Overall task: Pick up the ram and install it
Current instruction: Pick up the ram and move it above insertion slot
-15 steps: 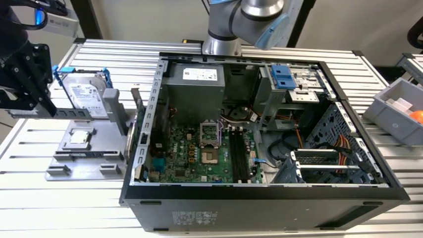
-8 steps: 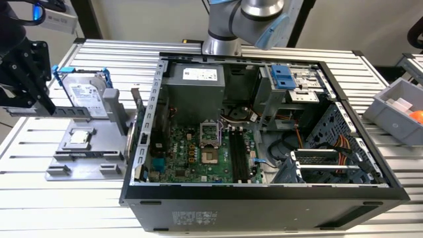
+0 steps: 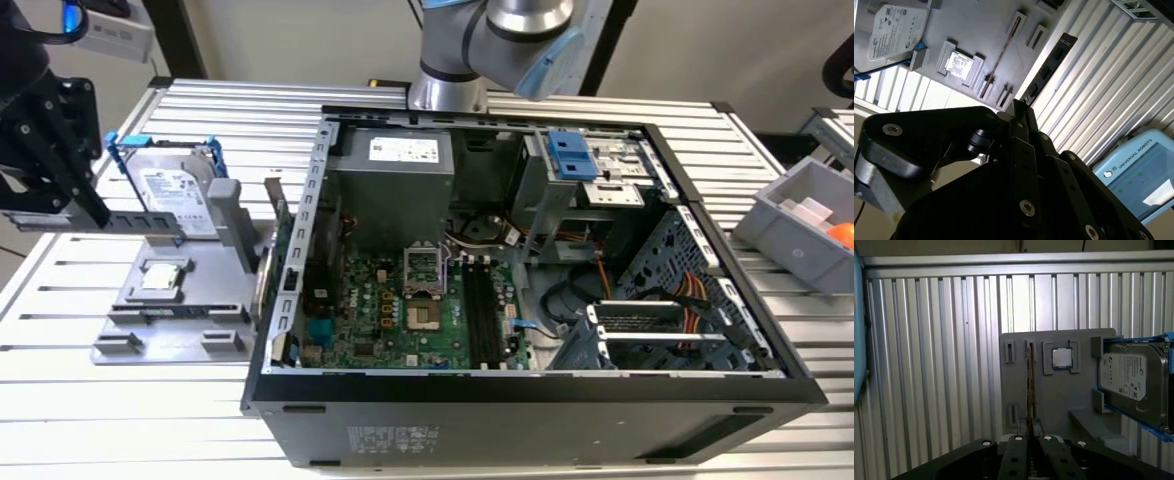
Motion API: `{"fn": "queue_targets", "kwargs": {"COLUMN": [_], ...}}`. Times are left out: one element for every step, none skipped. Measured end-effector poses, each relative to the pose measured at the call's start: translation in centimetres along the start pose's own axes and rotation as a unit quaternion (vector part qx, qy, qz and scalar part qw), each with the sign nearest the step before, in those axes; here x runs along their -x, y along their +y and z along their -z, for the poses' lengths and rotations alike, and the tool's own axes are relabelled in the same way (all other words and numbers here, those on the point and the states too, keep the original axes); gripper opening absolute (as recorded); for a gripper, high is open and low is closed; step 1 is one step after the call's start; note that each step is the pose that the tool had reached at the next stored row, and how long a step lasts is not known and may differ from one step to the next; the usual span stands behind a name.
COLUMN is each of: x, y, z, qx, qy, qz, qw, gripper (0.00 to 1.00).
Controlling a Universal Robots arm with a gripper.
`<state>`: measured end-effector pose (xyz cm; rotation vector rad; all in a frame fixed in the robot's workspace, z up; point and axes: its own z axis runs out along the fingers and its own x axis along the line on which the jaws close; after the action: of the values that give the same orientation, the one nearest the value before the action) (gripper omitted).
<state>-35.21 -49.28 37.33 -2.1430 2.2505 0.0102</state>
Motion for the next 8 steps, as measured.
{"fn": "queue_targets", "kwargs": {"x": [0.00, 0.00, 0.00, 0.00, 0.00, 0.00, 0.00, 0.00], "y": [0.00, 0.00, 0.00, 0.00, 0.00, 0.00, 0.00, 0.00], "z": [0.01, 0.02, 0.02, 0.04, 0.06, 0.07, 0.07, 0.08], "qx": [0.0000, -0.0001, -0.0001, 0.0000, 0.0000, 0.0000, 0.0000, 0.0000], "qy": [0.0000, -0.0001, -0.0001, 0.0000, 0.0000, 0.0000, 0.0000, 0.0000], "qz": [0.000, 0.000, 0.000, 0.000, 0.000, 0.000, 0.000, 0.000], "qw": [1.00000, 1.00000, 1.00000, 1.00000, 1.00000, 1.00000, 1.00000, 1.00000], "gripper": [0.00, 0.00, 0.00, 0.00, 0.00, 0.00, 0.00, 0.00]}}
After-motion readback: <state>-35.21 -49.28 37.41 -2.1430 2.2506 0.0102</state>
